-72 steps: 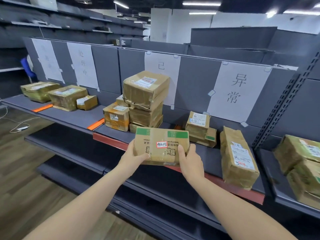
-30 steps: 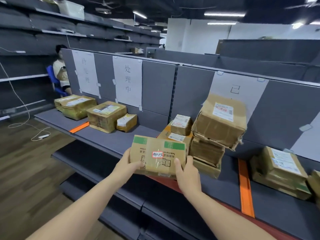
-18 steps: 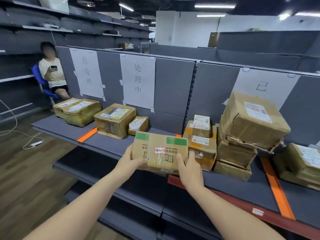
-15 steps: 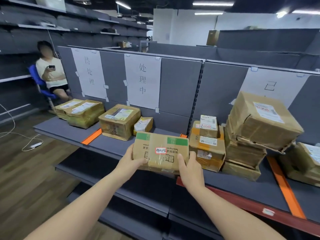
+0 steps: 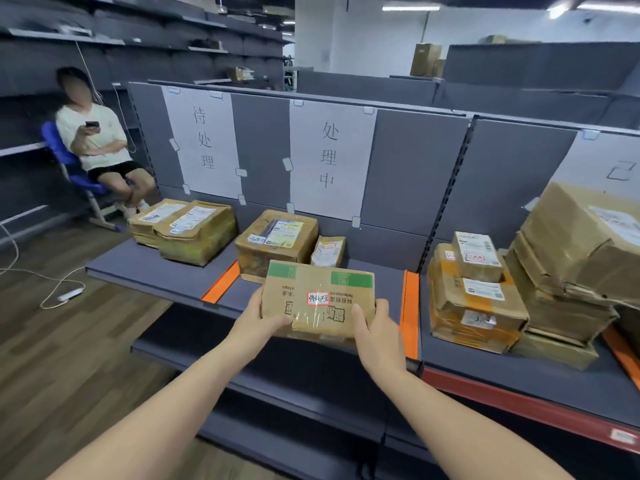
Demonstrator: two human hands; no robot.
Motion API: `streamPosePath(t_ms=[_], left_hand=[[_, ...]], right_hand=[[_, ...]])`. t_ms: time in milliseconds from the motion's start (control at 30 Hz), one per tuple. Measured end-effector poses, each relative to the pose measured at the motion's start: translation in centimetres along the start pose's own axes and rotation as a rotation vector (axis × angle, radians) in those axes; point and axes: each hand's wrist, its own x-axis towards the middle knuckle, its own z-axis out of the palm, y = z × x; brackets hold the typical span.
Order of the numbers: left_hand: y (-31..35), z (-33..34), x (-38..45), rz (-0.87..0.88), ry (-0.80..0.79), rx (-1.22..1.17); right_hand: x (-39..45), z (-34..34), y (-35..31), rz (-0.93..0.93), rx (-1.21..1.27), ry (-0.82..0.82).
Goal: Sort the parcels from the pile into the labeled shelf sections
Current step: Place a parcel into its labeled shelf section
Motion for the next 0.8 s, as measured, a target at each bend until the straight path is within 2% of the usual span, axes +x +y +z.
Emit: streamPosePath(t_ms=[300, 533, 800], left_hand=[[0.8, -3.8, 4.8, 0.092, 0.099, -0.048], [3.1, -6.0, 10.1, 0.153, 0.227, 0.035], [3.2, -9.4, 15.2, 0.164, 0.228, 0.027]], right_hand=[[5.2, 3.8, -3.9, -0.044, 0.027, 0.038], [10.8, 5.5, -6.9, -0.072, 0.012, 0.083], [15.0, 8.8, -9.8, -0.044, 0.01, 0.113]])
